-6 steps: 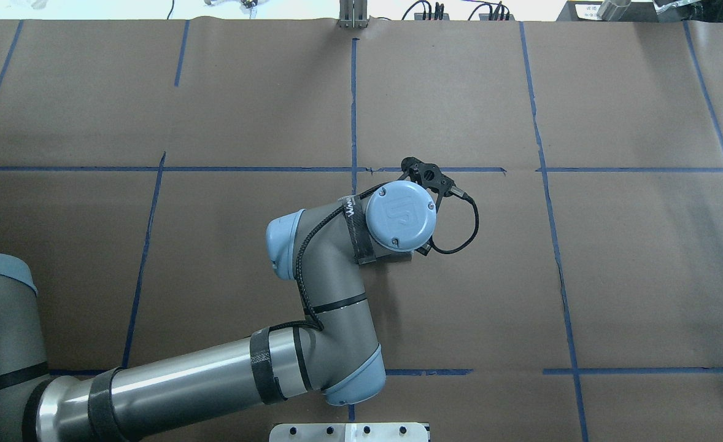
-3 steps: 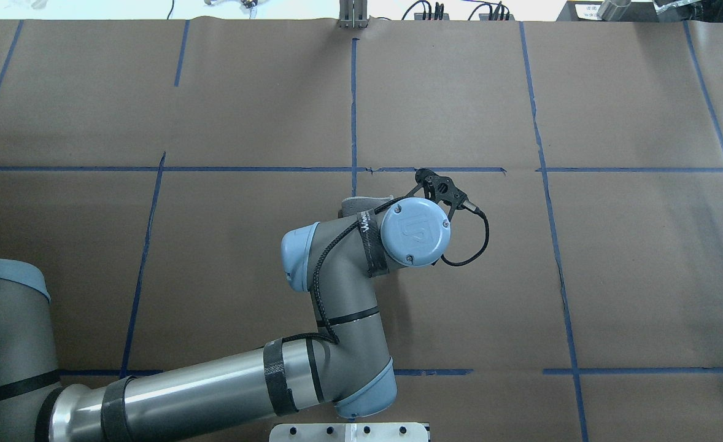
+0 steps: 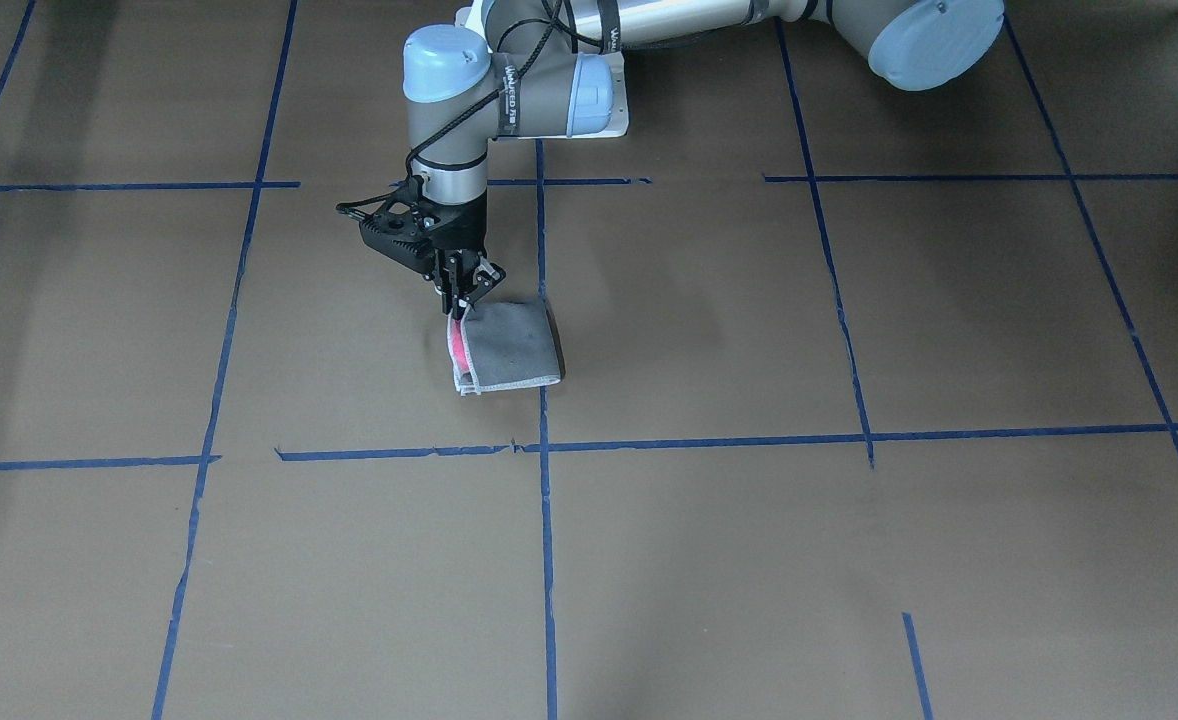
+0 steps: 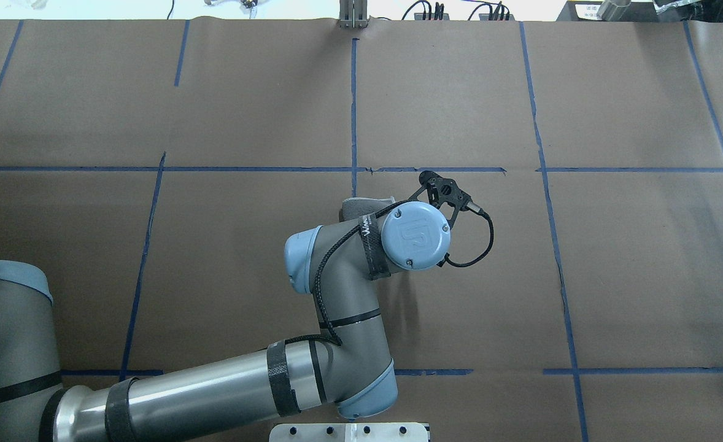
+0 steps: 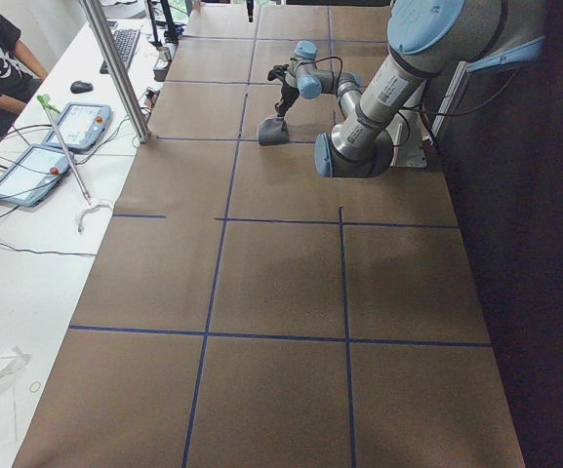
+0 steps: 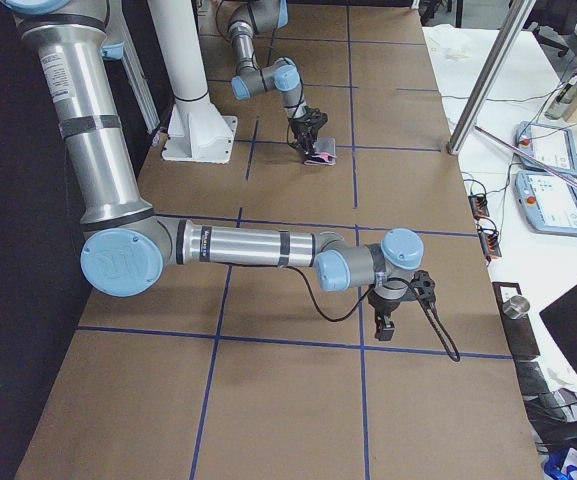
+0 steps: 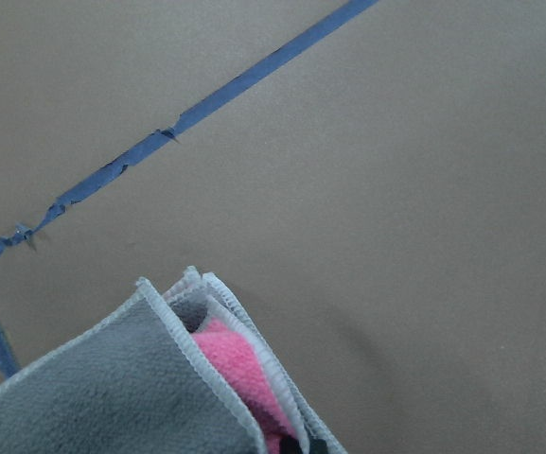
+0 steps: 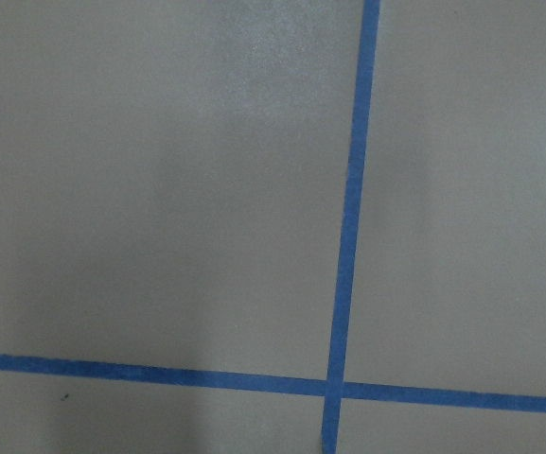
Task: Fold towel twice with both arms
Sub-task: 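Lift the grasped end with the left gripper and fold it over the other end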
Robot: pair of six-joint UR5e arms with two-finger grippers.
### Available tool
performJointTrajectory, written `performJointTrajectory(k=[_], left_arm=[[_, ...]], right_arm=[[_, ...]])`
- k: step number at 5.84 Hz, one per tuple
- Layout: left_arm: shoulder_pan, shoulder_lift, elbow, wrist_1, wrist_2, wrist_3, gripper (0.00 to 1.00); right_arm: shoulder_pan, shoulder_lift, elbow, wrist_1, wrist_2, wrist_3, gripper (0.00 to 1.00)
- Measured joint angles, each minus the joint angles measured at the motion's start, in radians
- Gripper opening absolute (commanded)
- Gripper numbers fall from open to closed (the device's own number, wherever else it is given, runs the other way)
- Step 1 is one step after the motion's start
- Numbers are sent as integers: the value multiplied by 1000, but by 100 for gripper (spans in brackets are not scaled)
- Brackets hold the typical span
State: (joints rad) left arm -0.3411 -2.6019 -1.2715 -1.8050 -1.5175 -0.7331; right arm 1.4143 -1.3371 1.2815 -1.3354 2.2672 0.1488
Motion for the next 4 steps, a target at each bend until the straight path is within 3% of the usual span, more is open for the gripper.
performJointTrajectory(k=[2, 4], left_arm=[[-2, 5, -30, -31, 10, 3, 100], [-4, 43, -137, -25, 3, 3, 100]], right_arm=[[1, 4, -1, -1, 0, 0, 100], [5, 11, 0, -4, -1, 2, 100]])
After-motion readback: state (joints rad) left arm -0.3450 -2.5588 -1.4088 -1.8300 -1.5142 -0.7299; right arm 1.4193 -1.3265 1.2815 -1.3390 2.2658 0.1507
